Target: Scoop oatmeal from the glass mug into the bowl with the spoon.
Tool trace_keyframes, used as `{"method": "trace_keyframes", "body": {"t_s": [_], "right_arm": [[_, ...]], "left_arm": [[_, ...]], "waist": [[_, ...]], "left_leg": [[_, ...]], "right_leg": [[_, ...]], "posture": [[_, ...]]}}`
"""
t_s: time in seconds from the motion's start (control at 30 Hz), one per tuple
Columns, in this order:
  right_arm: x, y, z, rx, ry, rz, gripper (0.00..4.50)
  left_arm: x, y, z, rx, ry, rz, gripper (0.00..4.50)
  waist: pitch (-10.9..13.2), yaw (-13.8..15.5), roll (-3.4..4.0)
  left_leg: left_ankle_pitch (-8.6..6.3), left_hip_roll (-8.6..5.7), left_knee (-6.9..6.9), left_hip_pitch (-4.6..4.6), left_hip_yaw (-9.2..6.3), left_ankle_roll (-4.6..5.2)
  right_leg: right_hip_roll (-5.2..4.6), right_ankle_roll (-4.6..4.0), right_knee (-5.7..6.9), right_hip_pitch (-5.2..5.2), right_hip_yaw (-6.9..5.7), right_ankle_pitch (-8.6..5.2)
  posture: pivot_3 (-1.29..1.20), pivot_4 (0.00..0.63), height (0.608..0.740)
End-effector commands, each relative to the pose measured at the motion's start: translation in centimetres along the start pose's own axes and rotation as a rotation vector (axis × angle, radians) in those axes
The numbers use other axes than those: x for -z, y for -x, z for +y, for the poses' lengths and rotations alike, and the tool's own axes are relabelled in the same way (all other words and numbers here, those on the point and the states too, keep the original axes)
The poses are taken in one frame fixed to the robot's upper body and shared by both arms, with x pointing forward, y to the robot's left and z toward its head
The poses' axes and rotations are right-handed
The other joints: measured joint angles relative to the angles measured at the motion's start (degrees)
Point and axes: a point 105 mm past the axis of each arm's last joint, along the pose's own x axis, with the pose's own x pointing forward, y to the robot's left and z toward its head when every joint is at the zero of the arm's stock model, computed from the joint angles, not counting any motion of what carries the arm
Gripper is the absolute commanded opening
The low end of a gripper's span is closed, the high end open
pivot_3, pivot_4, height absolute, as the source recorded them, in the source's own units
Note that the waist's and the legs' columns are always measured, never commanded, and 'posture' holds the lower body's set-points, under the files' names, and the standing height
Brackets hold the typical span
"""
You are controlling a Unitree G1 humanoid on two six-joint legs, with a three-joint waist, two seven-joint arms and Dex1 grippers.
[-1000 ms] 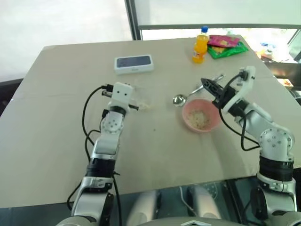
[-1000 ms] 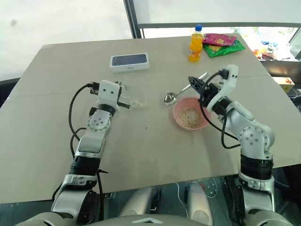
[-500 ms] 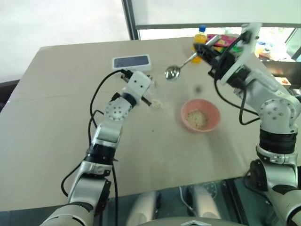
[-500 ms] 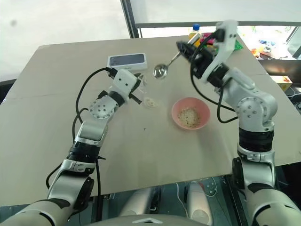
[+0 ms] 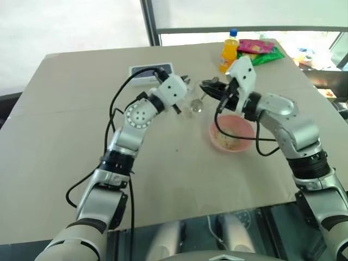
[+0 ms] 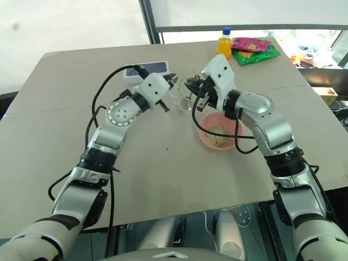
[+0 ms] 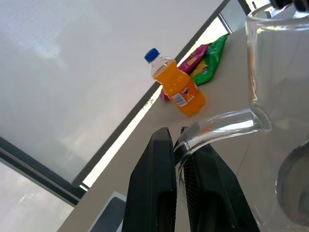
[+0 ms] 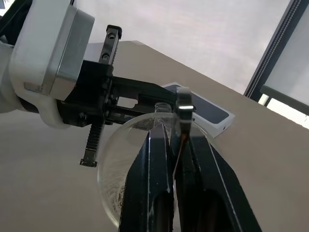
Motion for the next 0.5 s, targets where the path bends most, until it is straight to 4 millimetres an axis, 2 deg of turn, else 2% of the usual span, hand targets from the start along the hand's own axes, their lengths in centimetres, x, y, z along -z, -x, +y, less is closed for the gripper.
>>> {"method": "trace_keyframes", "body": {"t_s": [0.03, 0.2, 0.33, 0.5], "right_arm": [[-0.2, 0.0, -0.2, 0.008, 0.016, -0.001, 0.0], [1.6, 0.3, 0.4, -0.002, -0.176, 0.078, 0.0], [1.8, 0.5, 1.7, -0.071, -0.291, 0.111, 0.0], [1.5, 0.4, 2.1, -0.059, -0.443, 0.084, 0.0]], "left_arm": [[-2.3, -0.6, 1.3, -0.038, -0.029, -0.092, 0.07], [-2.7, -1.0, 1.0, -0.041, -0.015, -0.109, 0.07], [-2.8, -1.5, 1.0, -0.049, -0.009, -0.108, 0.07], [-2.6, -1.6, 1.2, -0.066, 0.009, -0.103, 0.07]], "waist": [[0.0, 0.0, 0.0], [0.0, 0.03, 0.0], [0.0, 0.03, 0.0], [0.0, 0.01, 0.0]], "left_leg": [[0.0, 0.0, 0.0, 0.0, 0.0, 0.0], [0.0, 0.0, 0.0, -0.01, -0.02, 0.0], [0.0, 0.01, 0.0, -0.02, -0.03, 0.0], [0.0, 0.01, 0.0, -0.02, -0.04, 0.0]], "right_leg": [[0.0, 0.0, 0.0, 0.0, 0.0, 0.0], [0.0, 0.0, 0.01, -0.02, 0.0, 0.0], [0.0, 0.0, 0.01, -0.02, 0.0, 0.0], [0.0, 0.0, 0.03, -0.02, 0.0, 0.0]], "posture": [[0.0, 0.15, 0.74], [0.0, 0.15, 0.74], [0.0, 0.15, 0.74], [0.0, 0.15, 0.74]]}}
